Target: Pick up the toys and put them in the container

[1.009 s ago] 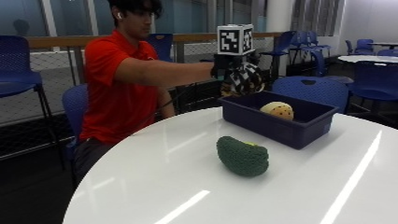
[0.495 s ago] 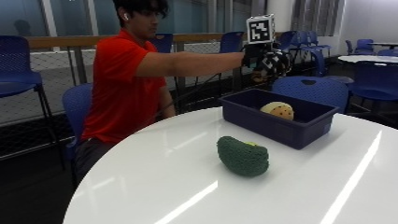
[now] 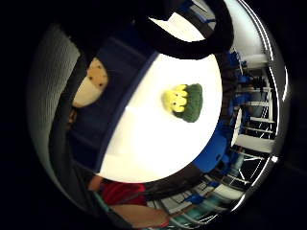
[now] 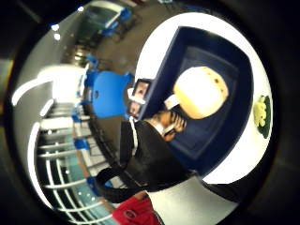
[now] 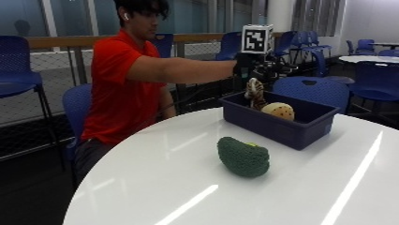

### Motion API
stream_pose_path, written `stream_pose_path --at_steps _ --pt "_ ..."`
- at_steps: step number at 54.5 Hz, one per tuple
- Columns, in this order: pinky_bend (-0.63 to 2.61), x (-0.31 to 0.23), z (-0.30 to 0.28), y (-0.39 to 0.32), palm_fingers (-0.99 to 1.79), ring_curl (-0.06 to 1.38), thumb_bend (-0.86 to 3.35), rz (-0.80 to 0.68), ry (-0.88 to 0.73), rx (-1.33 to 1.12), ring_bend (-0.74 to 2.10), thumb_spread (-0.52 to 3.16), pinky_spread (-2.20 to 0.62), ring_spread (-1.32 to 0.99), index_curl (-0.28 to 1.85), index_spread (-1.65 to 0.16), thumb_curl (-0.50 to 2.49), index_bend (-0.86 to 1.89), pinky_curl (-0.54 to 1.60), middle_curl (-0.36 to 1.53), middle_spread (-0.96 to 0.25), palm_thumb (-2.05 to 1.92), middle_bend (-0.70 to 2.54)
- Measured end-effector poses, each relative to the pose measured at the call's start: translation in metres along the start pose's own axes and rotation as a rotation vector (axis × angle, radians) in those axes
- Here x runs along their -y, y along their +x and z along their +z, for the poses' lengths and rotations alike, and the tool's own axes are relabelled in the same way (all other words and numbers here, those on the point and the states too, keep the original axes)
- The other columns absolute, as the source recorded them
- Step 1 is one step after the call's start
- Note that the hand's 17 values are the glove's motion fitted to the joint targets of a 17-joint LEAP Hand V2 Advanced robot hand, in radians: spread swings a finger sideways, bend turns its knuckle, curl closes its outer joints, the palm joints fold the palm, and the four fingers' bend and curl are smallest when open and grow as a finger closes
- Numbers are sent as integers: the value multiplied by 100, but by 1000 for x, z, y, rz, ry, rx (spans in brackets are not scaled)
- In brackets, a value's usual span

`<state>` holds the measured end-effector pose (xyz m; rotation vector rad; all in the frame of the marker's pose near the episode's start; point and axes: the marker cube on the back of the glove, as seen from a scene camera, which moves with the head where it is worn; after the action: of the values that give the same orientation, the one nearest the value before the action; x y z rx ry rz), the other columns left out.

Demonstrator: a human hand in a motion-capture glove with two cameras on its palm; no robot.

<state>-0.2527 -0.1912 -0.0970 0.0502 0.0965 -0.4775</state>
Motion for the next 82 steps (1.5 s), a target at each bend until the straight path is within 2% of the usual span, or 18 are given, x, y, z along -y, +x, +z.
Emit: stream_pose_path --at_steps 4,7,26,45,56,69,74,82 --pt "87 -1 3 21 -28 28 -9 191 -5 42 12 109 3 0 38 -34 48 13 34 35 -5 -11 13" --pt "85 -5 8 40 -27 27 -9 270 -11 60 12 110 4 2 36 -34 44 14 34 34 -4 -11 13" --pt "79 -34 66 143 -24 20 -9 421 -72 89 12 106 9 4 32 -34 29 15 31 29 -3 -11 14" --pt "74 -35 116 195 -23 15 -9 498 -103 24 13 103 9 4 30 -33 22 15 31 27 -3 -12 13" --pt "78 -34 148 210 -24 13 -9 545 -173 41 13 101 10 4 30 -34 20 15 32 24 -3 -11 11" --pt "103 -33 178 227 -20 11 -6 589 -244 7 13 101 10 4 27 -34 20 13 39 20 -3 -7 8" --pt "114 -33 182 233 -18 12 -6 601 -227 40 17 102 9 5 27 -36 20 15 42 18 -2 -6 6" --pt "119 -32 184 237 3 18 -4 613 -205 52 40 107 1 3 32 -41 22 27 42 12 -3 -4 5"
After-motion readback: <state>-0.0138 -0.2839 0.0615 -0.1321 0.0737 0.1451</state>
